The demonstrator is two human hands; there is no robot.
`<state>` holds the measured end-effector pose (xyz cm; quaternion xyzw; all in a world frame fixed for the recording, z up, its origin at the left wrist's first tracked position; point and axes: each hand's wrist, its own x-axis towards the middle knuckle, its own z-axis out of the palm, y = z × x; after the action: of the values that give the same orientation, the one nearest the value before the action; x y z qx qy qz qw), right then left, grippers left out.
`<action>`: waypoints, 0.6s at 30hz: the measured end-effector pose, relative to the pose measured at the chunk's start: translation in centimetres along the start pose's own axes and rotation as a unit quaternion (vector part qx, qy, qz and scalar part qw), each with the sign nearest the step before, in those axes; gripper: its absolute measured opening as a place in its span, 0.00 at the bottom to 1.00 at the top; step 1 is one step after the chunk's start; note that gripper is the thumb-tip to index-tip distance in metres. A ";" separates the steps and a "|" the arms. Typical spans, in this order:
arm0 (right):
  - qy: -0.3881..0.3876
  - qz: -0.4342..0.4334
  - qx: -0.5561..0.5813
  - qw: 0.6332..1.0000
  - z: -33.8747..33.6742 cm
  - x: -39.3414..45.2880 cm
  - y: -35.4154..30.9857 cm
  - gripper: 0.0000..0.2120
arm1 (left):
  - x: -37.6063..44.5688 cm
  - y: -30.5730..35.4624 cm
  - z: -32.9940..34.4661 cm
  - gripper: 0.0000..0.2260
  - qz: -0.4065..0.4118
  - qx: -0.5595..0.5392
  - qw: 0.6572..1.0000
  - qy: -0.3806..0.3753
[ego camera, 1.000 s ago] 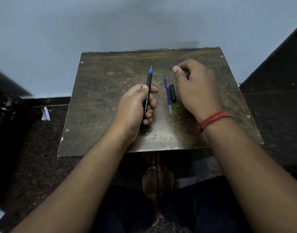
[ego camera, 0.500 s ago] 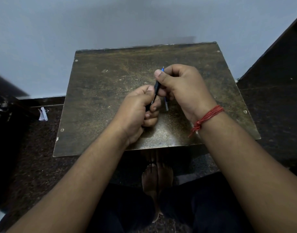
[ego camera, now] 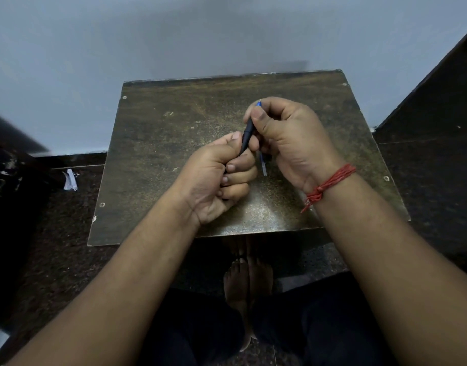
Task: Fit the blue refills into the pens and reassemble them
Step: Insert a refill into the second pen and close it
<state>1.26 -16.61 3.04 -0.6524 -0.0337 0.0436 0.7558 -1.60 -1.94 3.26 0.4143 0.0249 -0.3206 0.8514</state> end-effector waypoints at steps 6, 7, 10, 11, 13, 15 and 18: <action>0.051 -0.004 -0.074 0.996 0.3 -0.3 0.2 0.07 | 0.3 -0.2 -0.2 0.13 0.040 -0.010 0.998 0.054; 0.058 -0.015 -0.101 0.993 0.2 -0.3 0.2 0.08 | 0.4 -0.2 -0.2 0.13 0.041 -0.011 0.997 0.057; 0.071 -0.024 -0.098 0.992 0.4 -0.3 0.2 0.08 | 0.3 -0.4 -0.1 0.13 0.036 0.010 0.998 0.048; 0.073 -0.022 -0.085 0.993 0.5 -0.3 0.3 0.08 | 0.3 -0.5 0.0 0.13 0.033 0.019 0.998 0.042; 0.077 -0.013 -0.056 0.995 0.5 -0.3 0.2 0.07 | 0.3 -0.7 0.1 0.12 0.030 0.029 0.999 0.033; 0.071 0.000 -0.021 0.997 0.5 -0.3 0.1 0.05 | 0.3 -0.7 0.2 0.12 0.036 0.033 0.998 0.033; 0.044 0.013 0.047 0.998 0.5 -0.2 0.0 0.03 | 0.4 -0.6 0.0 0.12 0.048 0.037 0.997 0.044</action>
<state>0.98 -16.18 3.16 -0.6178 0.0099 0.0260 0.7859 -1.62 -2.38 2.77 0.4602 0.0303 -0.2613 0.8480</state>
